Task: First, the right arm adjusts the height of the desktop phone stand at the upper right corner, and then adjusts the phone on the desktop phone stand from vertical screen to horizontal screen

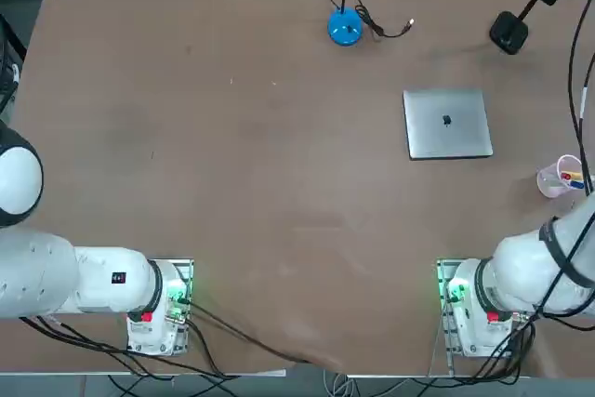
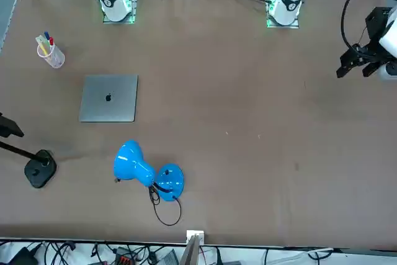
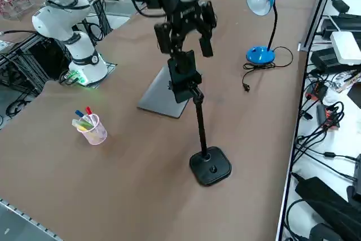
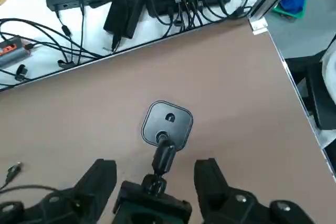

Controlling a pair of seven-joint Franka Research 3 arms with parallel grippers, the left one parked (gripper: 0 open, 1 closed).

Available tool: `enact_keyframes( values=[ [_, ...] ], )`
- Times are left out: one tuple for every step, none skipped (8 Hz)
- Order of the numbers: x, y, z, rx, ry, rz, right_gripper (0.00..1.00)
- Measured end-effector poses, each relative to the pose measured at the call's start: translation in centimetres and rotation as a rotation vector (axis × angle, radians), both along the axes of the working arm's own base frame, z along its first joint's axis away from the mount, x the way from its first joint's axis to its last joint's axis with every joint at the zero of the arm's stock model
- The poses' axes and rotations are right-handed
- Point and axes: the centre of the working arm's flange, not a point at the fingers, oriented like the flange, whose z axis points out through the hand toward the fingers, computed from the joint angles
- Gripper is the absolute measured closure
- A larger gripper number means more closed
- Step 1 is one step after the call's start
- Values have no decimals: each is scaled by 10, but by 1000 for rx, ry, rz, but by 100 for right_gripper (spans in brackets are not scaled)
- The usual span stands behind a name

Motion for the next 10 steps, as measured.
enact_keyframes(
  values=[
    [3,0,-9,14,6,-28,24],
    [7,-1,-20,27,14,-52,26],
    [12,-4,-30,34,24,-70,27],
    [14,-12,-39,37,34,-86,29],
    [15,-22,-46,54,42,-103,30],
    [14,-30,-52,70,49,-118,32],
    [13,-35,-56,78,57,-127,33],
    [12,-36,-57,87,62,-132,35],
    [12,-35,-57,105,64,-138,35],
    [12,-33,-57,122,63,-146,35]
  ],
)
